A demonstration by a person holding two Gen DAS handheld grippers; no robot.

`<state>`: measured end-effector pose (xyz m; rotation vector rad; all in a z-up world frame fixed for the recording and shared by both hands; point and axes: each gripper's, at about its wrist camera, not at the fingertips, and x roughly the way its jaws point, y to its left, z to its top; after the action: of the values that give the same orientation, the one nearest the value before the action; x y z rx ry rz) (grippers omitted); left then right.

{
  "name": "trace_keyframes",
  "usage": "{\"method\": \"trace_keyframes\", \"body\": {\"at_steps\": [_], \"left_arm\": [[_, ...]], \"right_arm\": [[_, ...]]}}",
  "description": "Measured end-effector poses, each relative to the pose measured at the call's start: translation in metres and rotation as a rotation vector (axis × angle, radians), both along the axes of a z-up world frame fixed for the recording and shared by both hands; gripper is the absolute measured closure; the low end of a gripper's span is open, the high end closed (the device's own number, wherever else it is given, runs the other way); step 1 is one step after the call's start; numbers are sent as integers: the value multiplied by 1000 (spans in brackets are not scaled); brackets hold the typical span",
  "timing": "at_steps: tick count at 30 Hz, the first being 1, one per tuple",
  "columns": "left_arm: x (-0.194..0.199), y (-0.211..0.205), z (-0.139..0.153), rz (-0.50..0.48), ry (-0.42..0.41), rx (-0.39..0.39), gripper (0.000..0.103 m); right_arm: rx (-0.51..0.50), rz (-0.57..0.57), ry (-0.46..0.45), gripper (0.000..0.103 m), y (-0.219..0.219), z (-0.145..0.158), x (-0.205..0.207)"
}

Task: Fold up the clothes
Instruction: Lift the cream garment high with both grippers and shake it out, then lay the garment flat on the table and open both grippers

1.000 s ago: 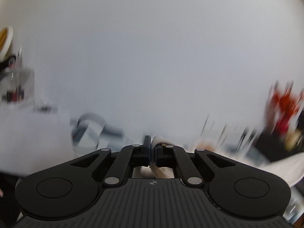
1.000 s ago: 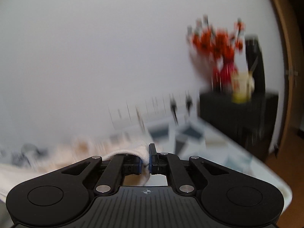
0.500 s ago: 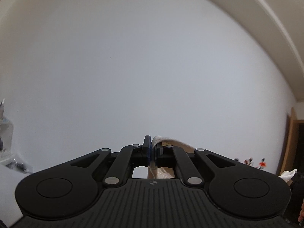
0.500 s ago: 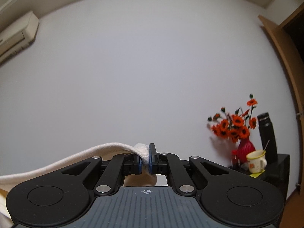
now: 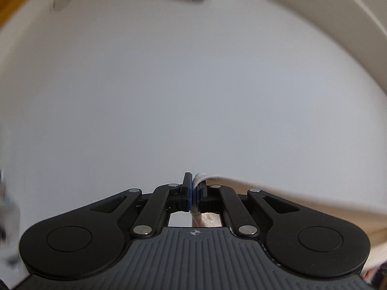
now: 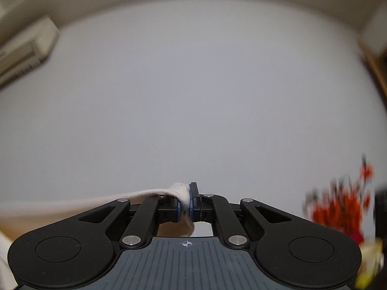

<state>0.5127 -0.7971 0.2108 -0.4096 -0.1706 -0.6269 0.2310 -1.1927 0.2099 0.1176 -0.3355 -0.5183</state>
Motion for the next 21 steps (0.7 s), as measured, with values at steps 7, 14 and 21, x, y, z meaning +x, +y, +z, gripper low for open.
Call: {"method": "trace_keyframes", "body": {"at_steps": [7, 14, 21], "left_arm": [[-7, -16, -90, -1, 68, 234, 99], [-25, -26, -270, -158, 458, 572, 99], [-72, -6, -364, -318, 741, 755, 99]], "right_arm": [[98, -15, 184, 98, -17, -80, 8], [418, -105, 612, 98, -29, -287, -1], [568, -163, 856, 98, 2, -381, -43]]}}
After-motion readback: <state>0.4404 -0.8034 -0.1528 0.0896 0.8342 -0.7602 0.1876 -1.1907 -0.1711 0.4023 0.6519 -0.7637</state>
